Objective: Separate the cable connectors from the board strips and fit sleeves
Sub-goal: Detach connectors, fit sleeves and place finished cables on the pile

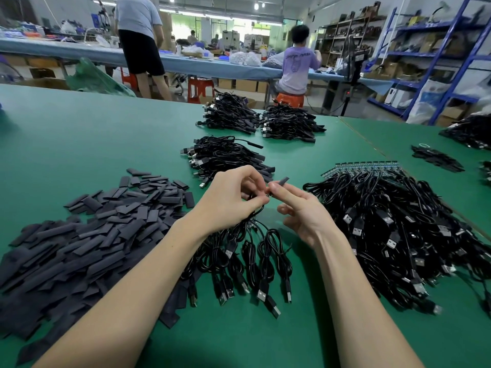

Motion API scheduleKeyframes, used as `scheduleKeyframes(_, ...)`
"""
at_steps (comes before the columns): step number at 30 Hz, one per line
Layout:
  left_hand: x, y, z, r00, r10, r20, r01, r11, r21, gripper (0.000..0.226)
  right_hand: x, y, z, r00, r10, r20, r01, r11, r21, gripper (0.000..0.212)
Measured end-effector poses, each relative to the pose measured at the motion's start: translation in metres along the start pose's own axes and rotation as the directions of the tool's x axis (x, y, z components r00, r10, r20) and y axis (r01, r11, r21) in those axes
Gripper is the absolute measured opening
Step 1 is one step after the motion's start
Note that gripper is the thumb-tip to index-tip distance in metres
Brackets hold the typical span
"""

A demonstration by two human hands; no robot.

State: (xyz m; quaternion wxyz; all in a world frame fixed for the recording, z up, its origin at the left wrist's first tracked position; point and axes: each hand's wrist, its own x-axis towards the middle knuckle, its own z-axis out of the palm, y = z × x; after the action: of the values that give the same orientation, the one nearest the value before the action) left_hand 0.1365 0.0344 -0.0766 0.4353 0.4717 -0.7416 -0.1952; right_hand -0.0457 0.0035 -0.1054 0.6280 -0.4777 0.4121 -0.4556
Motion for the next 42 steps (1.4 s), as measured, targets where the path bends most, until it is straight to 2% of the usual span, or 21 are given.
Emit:
scheduleKeyframes(4, 0.002, -0.001, -0.001, 1.000, 0.013, 0.006, -0.013, 1.000, 0.007, 0.014, -0.001, 0.001, 0.001, 0.999, -0.012, 0.042, 0.013, 1.000, -0.024, 0.036)
scheduleKeyframes(7, 0.002, -0.002, -0.001, 1.000, -0.007, 0.011, 0.008, 1.000, -0.030, 0.016, -0.003, 0.000, 0.001, 0.998, -0.032, 0.049, 0.035, 0.998, -0.055, 0.035)
scheduleKeyframes(12, 0.004, -0.006, 0.002, 0.997, -0.069, 0.021, 0.071, 0.990, -0.123, 0.013, -0.003, -0.002, 0.007, 0.971, -0.233, -0.055, 0.227, 0.970, -0.089, 0.021)
scheduleKeyframes(16, 0.002, -0.011, 0.008, 0.980, -0.177, 0.092, 0.193, 0.956, -0.221, 0.014, -0.001, 0.000, 0.011, 0.934, -0.330, -0.135, 0.314, 0.941, -0.127, 0.023)
scheduleKeyframes(24, 0.000, -0.014, 0.010, 0.963, -0.252, 0.100, 0.271, 0.883, -0.383, 0.015, 0.000, 0.003, 0.016, 0.936, -0.318, -0.151, 0.307, 0.947, -0.091, 0.021)
scheduleKeyframes(32, 0.001, -0.018, 0.011, 0.966, -0.254, 0.043, 0.254, 0.911, -0.326, 0.018, 0.000, 0.007, 0.021, 0.949, -0.252, -0.190, 0.249, 0.968, -0.037, 0.021)
scheduleKeyframes(38, -0.001, -0.016, 0.011, 0.961, -0.274, 0.043, 0.275, 0.918, -0.285, 0.018, -0.001, 0.006, 0.024, 0.933, -0.294, -0.207, 0.290, 0.956, -0.050, 0.026)
scheduleKeyframes(40, 0.001, -0.013, 0.008, 0.936, -0.340, 0.093, 0.353, 0.904, -0.240, 0.026, -0.001, 0.006, 0.025, 0.911, -0.328, -0.249, 0.325, 0.944, -0.054, 0.025)
scheduleKeyframes(42, 0.001, -0.013, 0.004, 0.884, -0.419, 0.207, 0.452, 0.878, -0.155, 0.047, 0.001, 0.005, 0.026, 0.884, -0.348, -0.312, 0.347, 0.936, -0.060, 0.025)
